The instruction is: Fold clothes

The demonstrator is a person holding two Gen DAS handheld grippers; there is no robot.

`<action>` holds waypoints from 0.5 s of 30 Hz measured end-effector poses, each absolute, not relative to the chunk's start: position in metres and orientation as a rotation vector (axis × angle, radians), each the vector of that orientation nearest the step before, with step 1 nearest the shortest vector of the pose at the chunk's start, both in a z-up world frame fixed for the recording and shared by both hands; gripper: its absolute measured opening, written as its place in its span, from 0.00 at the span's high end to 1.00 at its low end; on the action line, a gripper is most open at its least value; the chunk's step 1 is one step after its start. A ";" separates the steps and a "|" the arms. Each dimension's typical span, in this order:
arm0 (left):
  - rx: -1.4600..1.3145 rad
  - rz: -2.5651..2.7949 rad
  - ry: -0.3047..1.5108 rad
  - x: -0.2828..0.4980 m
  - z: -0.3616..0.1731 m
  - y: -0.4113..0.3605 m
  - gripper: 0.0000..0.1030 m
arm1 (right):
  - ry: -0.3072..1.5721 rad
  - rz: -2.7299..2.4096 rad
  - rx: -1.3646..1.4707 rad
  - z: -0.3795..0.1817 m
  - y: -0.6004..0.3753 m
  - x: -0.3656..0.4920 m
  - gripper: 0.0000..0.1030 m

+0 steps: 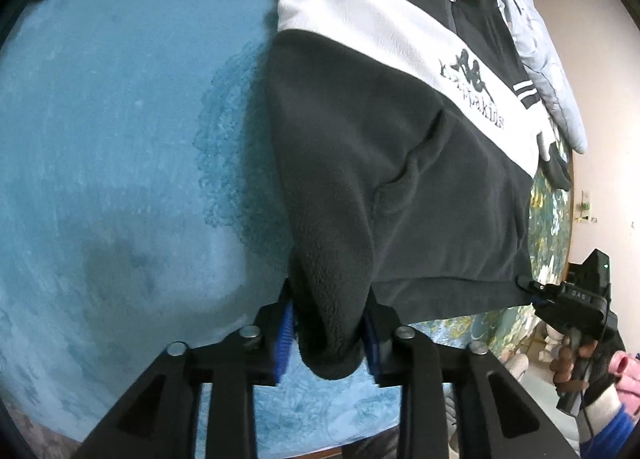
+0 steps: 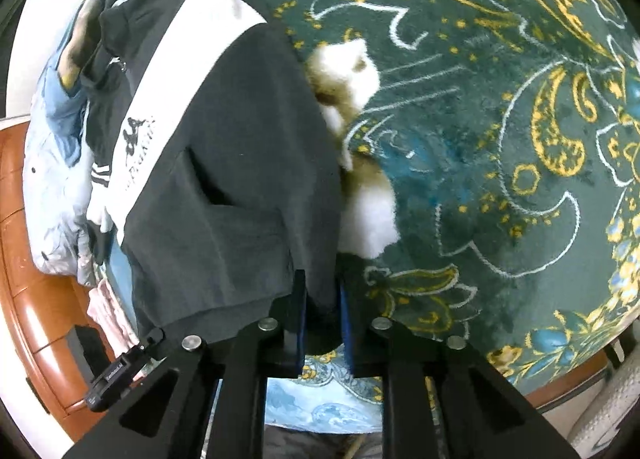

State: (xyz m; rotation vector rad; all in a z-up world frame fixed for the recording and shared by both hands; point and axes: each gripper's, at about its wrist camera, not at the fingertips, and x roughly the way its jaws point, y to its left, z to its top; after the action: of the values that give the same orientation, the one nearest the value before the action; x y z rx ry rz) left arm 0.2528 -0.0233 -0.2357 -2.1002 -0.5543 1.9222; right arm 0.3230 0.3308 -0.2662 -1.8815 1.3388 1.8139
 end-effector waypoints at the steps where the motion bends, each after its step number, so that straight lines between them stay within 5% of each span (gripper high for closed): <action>1: -2.100 1.938 -0.572 0.252 -0.231 -0.028 0.42 | 1.349 1.819 -1.863 -0.262 0.337 0.326 0.80; 9: -1.998 2.332 -0.761 0.246 -0.155 -0.073 0.23 | 1.404 1.858 -1.541 -0.216 0.406 0.341 0.76; 15: -1.837 2.536 -1.254 0.213 -0.121 -0.063 0.19 | 1.602 1.749 -1.148 -0.200 0.528 0.339 0.74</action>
State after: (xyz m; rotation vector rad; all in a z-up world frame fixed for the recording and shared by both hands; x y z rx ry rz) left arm 0.2129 -0.0626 -0.1205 -1.8372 -1.2544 2.5361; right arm 0.3390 0.5281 -0.2002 -1.1483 1.6015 1.7493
